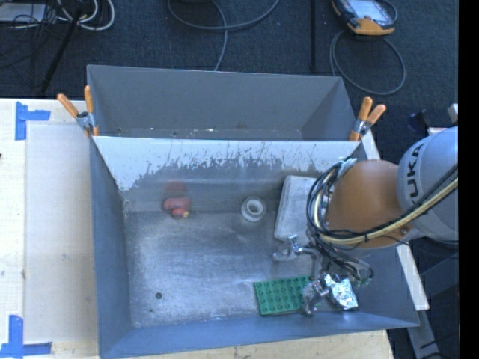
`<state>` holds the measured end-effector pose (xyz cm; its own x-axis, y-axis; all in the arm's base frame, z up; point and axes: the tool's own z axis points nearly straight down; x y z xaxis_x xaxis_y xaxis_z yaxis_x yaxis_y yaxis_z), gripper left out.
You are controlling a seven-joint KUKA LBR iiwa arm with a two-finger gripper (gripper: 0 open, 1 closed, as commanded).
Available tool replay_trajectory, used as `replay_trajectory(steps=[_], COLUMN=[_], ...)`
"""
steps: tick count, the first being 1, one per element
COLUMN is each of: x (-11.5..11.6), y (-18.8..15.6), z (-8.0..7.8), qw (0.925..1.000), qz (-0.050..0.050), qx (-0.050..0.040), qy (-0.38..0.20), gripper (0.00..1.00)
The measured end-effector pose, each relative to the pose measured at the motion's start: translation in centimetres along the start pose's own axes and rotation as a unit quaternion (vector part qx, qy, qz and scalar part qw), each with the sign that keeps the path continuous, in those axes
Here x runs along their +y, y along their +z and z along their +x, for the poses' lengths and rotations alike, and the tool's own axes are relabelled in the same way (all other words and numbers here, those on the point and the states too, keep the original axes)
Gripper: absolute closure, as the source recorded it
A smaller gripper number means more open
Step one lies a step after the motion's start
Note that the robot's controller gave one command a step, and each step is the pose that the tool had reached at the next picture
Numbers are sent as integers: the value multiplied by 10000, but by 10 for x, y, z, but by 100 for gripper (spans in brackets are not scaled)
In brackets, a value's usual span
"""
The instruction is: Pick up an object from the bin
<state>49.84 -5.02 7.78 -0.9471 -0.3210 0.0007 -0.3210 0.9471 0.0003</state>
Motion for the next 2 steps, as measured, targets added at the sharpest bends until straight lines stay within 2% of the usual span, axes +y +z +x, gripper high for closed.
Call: replay_trajectory(steps=[1,2], x=[0,0], y=[-1,-109], z=[1,-1], qw=[10000,10000], qz=[-1,15], qx=[24,-37], qy=[-1,5], gripper=[100,100])
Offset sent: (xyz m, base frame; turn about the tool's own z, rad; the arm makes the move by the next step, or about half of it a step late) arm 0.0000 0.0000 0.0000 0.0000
